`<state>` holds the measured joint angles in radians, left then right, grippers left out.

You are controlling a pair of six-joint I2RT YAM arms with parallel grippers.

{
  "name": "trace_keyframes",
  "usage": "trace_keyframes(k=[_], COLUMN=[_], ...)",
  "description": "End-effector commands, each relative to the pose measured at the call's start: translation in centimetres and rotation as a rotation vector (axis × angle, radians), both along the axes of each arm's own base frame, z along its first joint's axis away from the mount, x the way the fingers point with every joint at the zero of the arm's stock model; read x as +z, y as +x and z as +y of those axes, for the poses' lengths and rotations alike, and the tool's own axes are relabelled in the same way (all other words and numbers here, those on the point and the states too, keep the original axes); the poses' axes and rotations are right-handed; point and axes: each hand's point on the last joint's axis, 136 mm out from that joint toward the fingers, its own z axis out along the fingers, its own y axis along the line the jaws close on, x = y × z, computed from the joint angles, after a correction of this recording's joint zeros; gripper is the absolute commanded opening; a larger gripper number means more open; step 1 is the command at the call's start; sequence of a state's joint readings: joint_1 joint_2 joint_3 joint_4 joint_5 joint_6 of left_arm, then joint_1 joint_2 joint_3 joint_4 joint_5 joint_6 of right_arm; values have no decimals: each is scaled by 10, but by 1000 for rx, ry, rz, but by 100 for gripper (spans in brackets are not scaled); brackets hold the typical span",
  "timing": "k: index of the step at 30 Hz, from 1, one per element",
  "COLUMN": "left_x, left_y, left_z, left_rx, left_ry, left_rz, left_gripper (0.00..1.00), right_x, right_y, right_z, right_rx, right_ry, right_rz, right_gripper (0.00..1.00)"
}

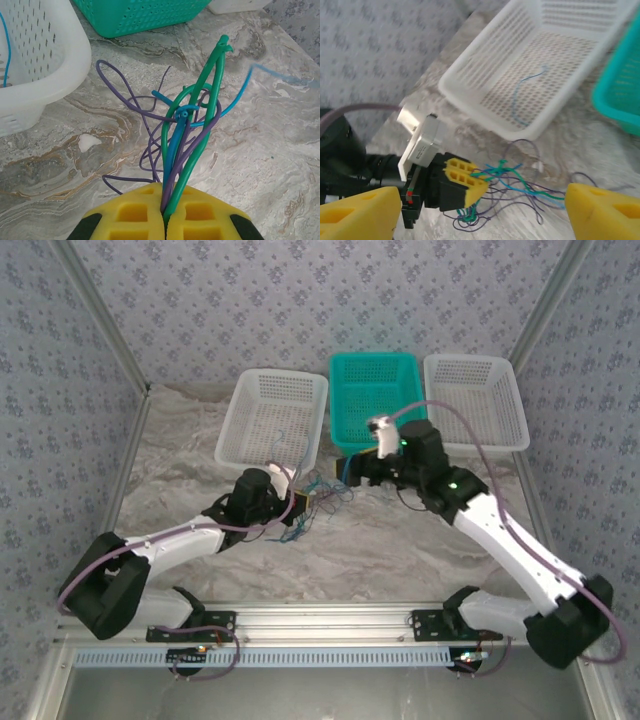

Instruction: Untangle the cables

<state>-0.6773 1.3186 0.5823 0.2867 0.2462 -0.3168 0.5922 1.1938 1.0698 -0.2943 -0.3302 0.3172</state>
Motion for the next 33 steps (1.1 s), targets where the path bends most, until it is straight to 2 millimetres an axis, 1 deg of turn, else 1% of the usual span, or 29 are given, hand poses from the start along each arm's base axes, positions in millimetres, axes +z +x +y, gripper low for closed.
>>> trace_keyframes(k=[1,3,4,5,6,7,8,9,10,11,12,13,14,15,16,18,19,21,22,23,26,29,31,32,33], left_x=[17,17,17,17,15,14,11,10,8,5,2,-1,0,1,5,14,18,22,23,23,24,25,26,25,25], left_y=[3,4,5,6,7,9,11,13,15,19,22,25,26,25,23,16,13,11,11,12,14,12,10,9,9], left_z=[-9,-7,-6,-4,-2,1,4,7,10,15,20,26,27,26,21,9,4,-3,-4,-3,-2,-4,-5,-5,-4], left_rx=[-12,-1,8,17,30,43,53,66,84,112,143,171,175,165,138,71,37,7,11,22,47,46,36,36,37], left_ry=[-30,-27,-27,-22,-16,-7,1,3,7,14,25,33,27,18,-5,-67,-91,-111,-111,-109,-111,-114,-119,-119,-118], left_rz=[-16,-16,-19,-22,-20,-16,-8,-3,6,16,29,44,49,47,40,34,40,63,81,94,125,155,163,165,163], left_gripper=[0,0,0,0,0,0,0,0,0,0,0,0,0,0,0,0,0,0,0,0,0,0,0,0,0], right_x=[-27,-54,-74,-88,-103,-119,-130,-139,-147,-153,-159,-160,-158,-152,-141,-114,-98,-72,-61,-56,-57,-65,-75,-78,-84], right_y=[8,11,11,8,1,-6,-14,-24,-35,-45,-54,-60,-63,-63,-60,-50,-44,-31,-22,-13,11,23,19,19,19], right_z=[10,-3,-17,-28,-38,-50,-58,-60,-60,-62,-65,-69,-72,-71,-67,-46,-31,-10,-1,4,15,27,36,39,42], right_rx=[42,1,-47,-68,-71,-96,-116,-102,-82,-76,-80,-100,-122,-128,-129,-89,-57,-26,-12,-13,-1,42,90,103,125], right_ry=[-101,-211,-296,-357,-421,-482,-508,-513,-509,-509,-514,-529,-542,-530,-489,-348,-258,-141,-106,-97,-134,-216,-260,-287,-316], right_rz=[30,79,120,156,196,250,301,342,390,442,493,532,541,522,477,347,261,121,50,-16,-183,-398,-555,-622,-658], right_gripper=[81,72,66,44,9,0,0,0,12,39,55,61,64,65,65,62,61,56,53,50,44,38,38,39,40])
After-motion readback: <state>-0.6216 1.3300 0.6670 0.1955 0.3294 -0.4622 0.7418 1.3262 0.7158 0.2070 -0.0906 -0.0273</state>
